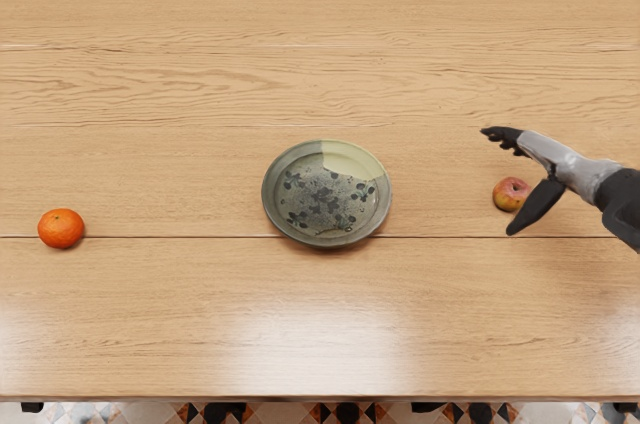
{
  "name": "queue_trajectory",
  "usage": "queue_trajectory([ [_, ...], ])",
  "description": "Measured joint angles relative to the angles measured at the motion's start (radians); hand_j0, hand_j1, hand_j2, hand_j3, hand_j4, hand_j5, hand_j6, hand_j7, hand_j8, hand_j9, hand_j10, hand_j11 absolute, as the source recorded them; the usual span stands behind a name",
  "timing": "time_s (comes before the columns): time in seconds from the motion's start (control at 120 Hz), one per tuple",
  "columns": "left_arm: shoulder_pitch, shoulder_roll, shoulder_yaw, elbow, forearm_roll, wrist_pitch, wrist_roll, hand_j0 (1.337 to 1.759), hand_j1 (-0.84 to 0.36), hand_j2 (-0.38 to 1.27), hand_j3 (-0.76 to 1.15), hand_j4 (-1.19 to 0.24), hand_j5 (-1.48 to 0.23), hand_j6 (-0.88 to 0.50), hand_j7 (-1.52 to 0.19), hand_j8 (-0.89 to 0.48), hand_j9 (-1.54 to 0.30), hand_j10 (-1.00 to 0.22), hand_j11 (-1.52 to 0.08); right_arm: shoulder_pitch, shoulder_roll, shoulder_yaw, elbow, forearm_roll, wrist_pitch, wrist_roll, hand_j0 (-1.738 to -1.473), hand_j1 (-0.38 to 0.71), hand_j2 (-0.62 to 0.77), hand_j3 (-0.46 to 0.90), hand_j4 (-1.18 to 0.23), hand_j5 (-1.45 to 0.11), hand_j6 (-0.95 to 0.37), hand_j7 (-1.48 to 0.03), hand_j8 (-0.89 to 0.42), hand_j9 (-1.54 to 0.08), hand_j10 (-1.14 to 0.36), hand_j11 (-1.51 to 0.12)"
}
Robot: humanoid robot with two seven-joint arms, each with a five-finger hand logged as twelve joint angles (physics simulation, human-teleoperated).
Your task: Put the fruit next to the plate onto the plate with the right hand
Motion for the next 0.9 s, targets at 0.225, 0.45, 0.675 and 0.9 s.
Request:
queue_trajectory([
  [0.225, 0.000, 0.000, 0.000, 0.000, 0.000, 0.000, 0.000, 1.658, 0.35, 0.00, 0.00, 0.00, 0.00, 0.00, 0.00, 0.00, 0.00, 0.00, 0.00, -0.010, 0.084, -0.009, -0.052, -0.003, -0.049, -0.001, -1.658, -0.11, -0.04, 0.00, -0.20, -0.26, -0.21, -0.26, -0.20, -0.26, -0.20, -0.26],
  [0.45, 0.000, 0.000, 0.000, 0.000, 0.000, 0.000, 0.000, 1.658, 0.35, 0.00, 0.00, 0.00, 0.00, 0.00, 0.00, 0.00, 0.00, 0.00, 0.00, -0.010, 0.075, -0.003, -0.098, -0.022, -0.057, -0.001, -1.658, -0.07, -0.04, 0.00, -0.24, -0.30, -0.24, -0.30, -0.24, -0.30, -0.24, -0.30],
  [0.675, 0.000, 0.000, 0.000, 0.000, 0.000, 0.000, 0.000, 1.658, 0.35, 0.00, 0.00, 0.00, 0.00, 0.00, 0.00, 0.00, 0.00, 0.00, 0.00, -0.015, 0.068, -0.004, -0.142, -0.025, -0.059, 0.000, -1.658, -0.02, -0.05, 0.00, -0.28, -0.36, -0.28, -0.36, -0.28, -0.36, -0.28, -0.36],
  [0.9, 0.000, 0.000, 0.000, 0.000, 0.000, 0.000, 0.000, 1.658, 0.35, 0.00, 0.00, 0.00, 0.00, 0.00, 0.00, 0.00, 0.00, 0.00, 0.00, -0.024, 0.091, -0.013, -0.156, -0.024, -0.060, 0.001, -1.658, 0.08, -0.07, 0.00, -0.37, -0.47, -0.37, -0.47, -0.37, -0.47, -0.37, -0.47],
])
